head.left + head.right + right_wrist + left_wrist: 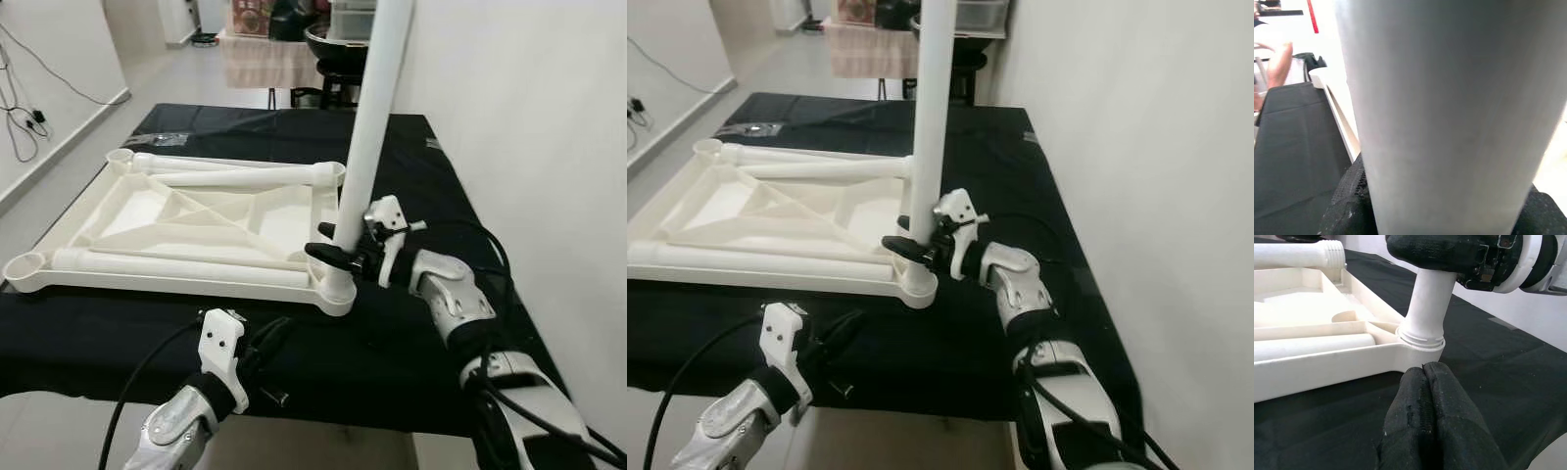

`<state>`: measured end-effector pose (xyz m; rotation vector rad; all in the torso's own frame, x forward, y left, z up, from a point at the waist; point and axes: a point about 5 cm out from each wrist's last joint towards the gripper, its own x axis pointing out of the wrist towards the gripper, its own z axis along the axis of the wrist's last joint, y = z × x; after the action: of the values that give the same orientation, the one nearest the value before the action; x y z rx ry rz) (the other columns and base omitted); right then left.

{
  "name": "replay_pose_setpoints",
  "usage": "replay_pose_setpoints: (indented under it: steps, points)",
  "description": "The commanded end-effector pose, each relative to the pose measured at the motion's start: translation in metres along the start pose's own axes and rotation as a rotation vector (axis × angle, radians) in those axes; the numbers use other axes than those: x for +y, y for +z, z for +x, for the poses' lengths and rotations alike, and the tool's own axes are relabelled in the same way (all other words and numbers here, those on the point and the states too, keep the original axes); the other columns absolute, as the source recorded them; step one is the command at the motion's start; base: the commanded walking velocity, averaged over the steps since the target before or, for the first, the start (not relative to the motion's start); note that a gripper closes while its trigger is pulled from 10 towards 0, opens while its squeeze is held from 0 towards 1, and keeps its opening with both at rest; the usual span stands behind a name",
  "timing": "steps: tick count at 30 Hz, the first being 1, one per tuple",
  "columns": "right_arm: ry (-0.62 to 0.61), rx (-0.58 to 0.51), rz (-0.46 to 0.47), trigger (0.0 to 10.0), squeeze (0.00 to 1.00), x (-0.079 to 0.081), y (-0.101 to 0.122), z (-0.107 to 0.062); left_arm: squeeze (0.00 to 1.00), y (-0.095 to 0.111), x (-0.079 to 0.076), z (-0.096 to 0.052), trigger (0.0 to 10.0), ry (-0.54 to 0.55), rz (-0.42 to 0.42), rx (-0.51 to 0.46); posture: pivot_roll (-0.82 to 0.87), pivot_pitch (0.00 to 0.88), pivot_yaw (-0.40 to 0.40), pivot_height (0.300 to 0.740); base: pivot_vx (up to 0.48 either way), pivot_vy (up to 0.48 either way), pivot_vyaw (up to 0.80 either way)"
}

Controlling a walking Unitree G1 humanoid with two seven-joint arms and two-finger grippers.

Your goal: Building children table

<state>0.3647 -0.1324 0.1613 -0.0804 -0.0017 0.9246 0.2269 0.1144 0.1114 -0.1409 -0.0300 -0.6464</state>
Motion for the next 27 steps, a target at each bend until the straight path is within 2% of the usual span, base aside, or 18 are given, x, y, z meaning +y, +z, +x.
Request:
replay_pose_setpoints:
  steps: [1,2,3,4,5,6,8,14,15,16,17,20,21,22,24,25,26,27]
  points:
    - [-0.228,0.095,0.046,0.0,0.00,0.003,-0.024,-0.003,0.00,0.000,0.001,-0.003,10.0,0.002,-0.001,0.006,0.07,0.035,-0.057,0.740,0.000,0.000,0.00]
    - [-0.228,0.095,0.046,0.0,0.00,0.003,-0.024,-0.003,0.00,0.000,0.001,-0.003,10.0,0.002,-0.001,0.006,0.07,0.035,-0.057,0.740,0.000,0.000,0.00]
    - [-0.503,0.088,0.105,0.0,0.00,0.003,-0.030,-0.004,0.00,0.000,0.002,-0.004,10.0,0.003,-0.001,0.006,0.07,0.039,-0.052,0.740,0.000,0.000,0.00]
    - [-0.679,0.105,0.140,0.0,0.00,0.012,-0.038,-0.007,0.00,0.000,0.003,-0.003,10.0,0.003,-0.001,0.005,0.07,0.039,-0.052,0.740,0.000,0.000,0.00]
    - [-0.710,0.103,0.153,0.0,0.00,0.026,-0.043,-0.005,0.00,0.000,0.003,-0.003,10.0,0.002,-0.001,0.006,0.08,0.040,-0.049,0.740,0.000,0.000,0.00]
    - [-0.667,0.102,0.108,0.0,0.00,0.036,-0.043,0.004,0.00,0.000,0.004,-0.003,10.0,0.002,0.000,0.008,0.07,0.030,-0.039,0.740,0.000,0.000,0.00]
    - [-0.612,0.100,0.070,0.0,0.00,0.044,-0.043,0.011,0.00,0.000,0.004,-0.002,10.0,0.001,0.000,0.009,0.07,0.028,-0.039,0.740,0.000,0.000,0.00]
    - [-0.609,0.113,0.018,0.0,0.00,0.037,-0.032,0.025,0.00,-0.001,0.003,-0.001,10.0,0.001,-0.002,0.009,0.09,0.026,-0.057,0.740,0.000,0.000,0.00]
    - [-0.622,0.128,-0.017,10.0,0.00,0.036,-0.030,0.026,0.00,-0.001,0.003,-0.001,10.0,0.002,-0.001,0.008,0.09,0.025,-0.058,0.740,0.000,0.000,0.00]
    - [-0.633,0.138,-0.039,10.0,0.00,0.036,-0.029,0.026,0.00,-0.001,0.003,0.000,10.0,0.003,-0.001,0.008,0.09,0.025,-0.058,0.740,0.000,0.000,0.00]
    - [-0.590,0.136,-0.033,10.0,0.87,0.038,-0.028,0.028,0.00,-0.001,0.003,0.000,10.0,0.003,0.000,0.007,0.09,0.025,-0.059,0.740,0.000,0.000,0.00]
    - [-0.556,0.118,-0.009,10.0,0.87,0.040,-0.025,0.030,0.00,-0.001,0.003,0.000,10.0,0.003,0.001,0.007,0.09,0.025,-0.059,0.740,0.000,0.000,0.00]
    - [-0.490,0.095,0.002,10.0,1.00,0.041,-0.020,0.032,0.00,-0.001,0.003,0.001,10.0,0.002,0.001,0.007,0.09,0.023,-0.060,0.740,0.000,0.000,0.00]
    - [-0.407,0.061,0.004,10.0,1.00,0.041,-0.015,0.035,0.00,-0.001,0.002,0.001,10.0,0.001,0.000,0.007,0.09,0.021,-0.061,0.740,0.000,0.000,0.00]
    - [-0.407,0.061,0.004,10.0,1.00,0.041,-0.015,0.035,0.00,-0.001,0.002,0.001,10.0,0.001,0.000,0.007,0.09,0.021,-0.061,0.740,0.000,0.000,0.00]
    - [-0.304,0.037,-0.022,10.0,1.00,0.038,-0.010,0.035,0.00,-0.001,0.002,0.001,10.0,0.000,-0.002,0.006,0.09,0.019,-0.064,0.740,0.000,0.000,0.00]
    - [-0.183,0.027,-0.029,10.0,0.93,0.034,-0.007,0.033,0.00,-0.001,0.002,0.002,10.0,0.000,-0.004,0.004,0.09,0.018,-0.066,0.740,0.000,0.000,0.00]
    - [-0.183,0.027,-0.029,10.0,0.93,0.034,-0.007,0.033,0.00,-0.001,0.002,0.002,10.0,0.000,-0.004,0.004,0.09,0.018,-0.066,0.740,0.000,0.000,0.00]
